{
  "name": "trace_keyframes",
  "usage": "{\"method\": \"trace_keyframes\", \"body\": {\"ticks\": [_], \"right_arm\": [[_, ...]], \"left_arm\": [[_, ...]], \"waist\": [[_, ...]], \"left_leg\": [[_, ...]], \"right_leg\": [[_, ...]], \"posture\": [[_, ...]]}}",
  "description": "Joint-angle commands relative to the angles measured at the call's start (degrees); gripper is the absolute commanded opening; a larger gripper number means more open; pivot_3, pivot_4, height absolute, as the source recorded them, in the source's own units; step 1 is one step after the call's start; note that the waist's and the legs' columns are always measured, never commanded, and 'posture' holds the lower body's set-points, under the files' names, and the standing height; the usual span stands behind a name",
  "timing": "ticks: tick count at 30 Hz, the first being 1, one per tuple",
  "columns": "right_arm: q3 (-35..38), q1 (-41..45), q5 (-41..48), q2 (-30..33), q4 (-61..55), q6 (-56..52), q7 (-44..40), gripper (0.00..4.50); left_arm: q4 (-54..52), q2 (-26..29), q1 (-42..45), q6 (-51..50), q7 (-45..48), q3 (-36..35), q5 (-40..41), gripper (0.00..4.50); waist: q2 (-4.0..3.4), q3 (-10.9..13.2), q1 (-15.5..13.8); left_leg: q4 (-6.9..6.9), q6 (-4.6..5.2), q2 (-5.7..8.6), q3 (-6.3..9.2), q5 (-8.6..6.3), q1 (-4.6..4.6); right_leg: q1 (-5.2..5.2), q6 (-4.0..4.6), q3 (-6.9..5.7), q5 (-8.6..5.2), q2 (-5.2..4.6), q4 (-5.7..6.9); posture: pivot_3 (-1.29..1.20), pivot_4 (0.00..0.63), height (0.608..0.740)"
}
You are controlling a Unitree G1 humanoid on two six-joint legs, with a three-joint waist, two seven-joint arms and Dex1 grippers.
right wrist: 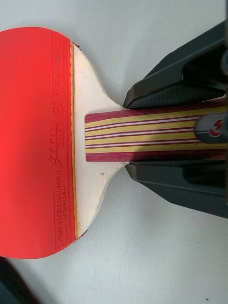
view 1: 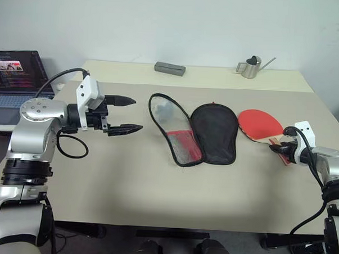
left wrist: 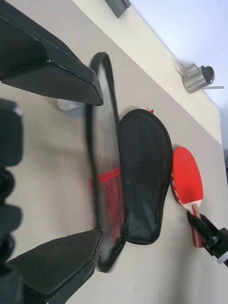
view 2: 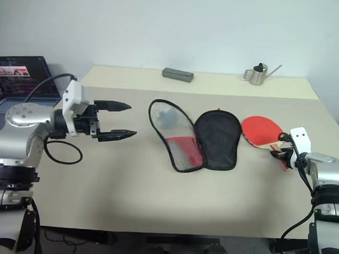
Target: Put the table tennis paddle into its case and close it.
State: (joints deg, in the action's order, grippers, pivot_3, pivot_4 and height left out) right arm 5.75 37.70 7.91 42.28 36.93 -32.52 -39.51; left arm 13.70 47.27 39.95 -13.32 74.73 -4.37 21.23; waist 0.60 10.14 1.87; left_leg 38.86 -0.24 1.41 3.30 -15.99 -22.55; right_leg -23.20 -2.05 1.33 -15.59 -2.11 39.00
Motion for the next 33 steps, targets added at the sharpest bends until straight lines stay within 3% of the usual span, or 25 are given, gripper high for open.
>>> {"method": "trace_keyframes", "body": {"ticks": [1,9,20,33], "right_arm": [[2.3,-1.3,-0.5,0.1,-0.9,-2.8,5.0,1.08],[5.3,-1.5,-0.7,1.8,-8.2,-5.1,10.9,1.08],[9.4,0.3,6.3,0.2,-34.9,-24.0,12.9,1.08],[8.3,2.8,10.8,-18.0,-53.5,-41.3,25.3,1.08]], "left_arm": [[-1.6,1.0,-0.3,0.6,-0.6,-1.7,0.4,4.5],[-1.2,1.2,-1.0,1.2,-0.8,-2.2,0.6,4.5],[-3.3,0.6,-3.0,-1.4,-1.1,-3.3,3.2,4.5],[-2.1,0.8,-4.3,-1.1,-2.2,-3.6,3.1,4.5]], "waist": [[0.01,0.0,0.0],[0.0,0.0,-0.5],[-0.09,0.1,0.5],[-0.09,0.1,0.0]], "left_leg": [[0.0,0.0,0.0,0.0,0.0,0.0],[0.02,0.0,0.08,0.03,0.0,-0.07],[-0.08,0.01,-0.03,-0.03,0.0,-0.26],[-0.08,0.01,-0.01,0.01,0.0,-0.31]], "right_leg": [[0.0,0.0,0.0,0.0,0.0,0.0],[-0.02,-0.03,-0.03,0.01,-0.01,-0.01],[-0.32,-0.01,0.05,0.01,-0.01,0.0],[-0.36,-0.01,0.02,0.01,-0.03,-0.02]], "posture": [[0.0,0.15,0.74],[0.0,0.15,0.74],[0.0,0.15,0.74],[0.0,0.15,0.74]]}}
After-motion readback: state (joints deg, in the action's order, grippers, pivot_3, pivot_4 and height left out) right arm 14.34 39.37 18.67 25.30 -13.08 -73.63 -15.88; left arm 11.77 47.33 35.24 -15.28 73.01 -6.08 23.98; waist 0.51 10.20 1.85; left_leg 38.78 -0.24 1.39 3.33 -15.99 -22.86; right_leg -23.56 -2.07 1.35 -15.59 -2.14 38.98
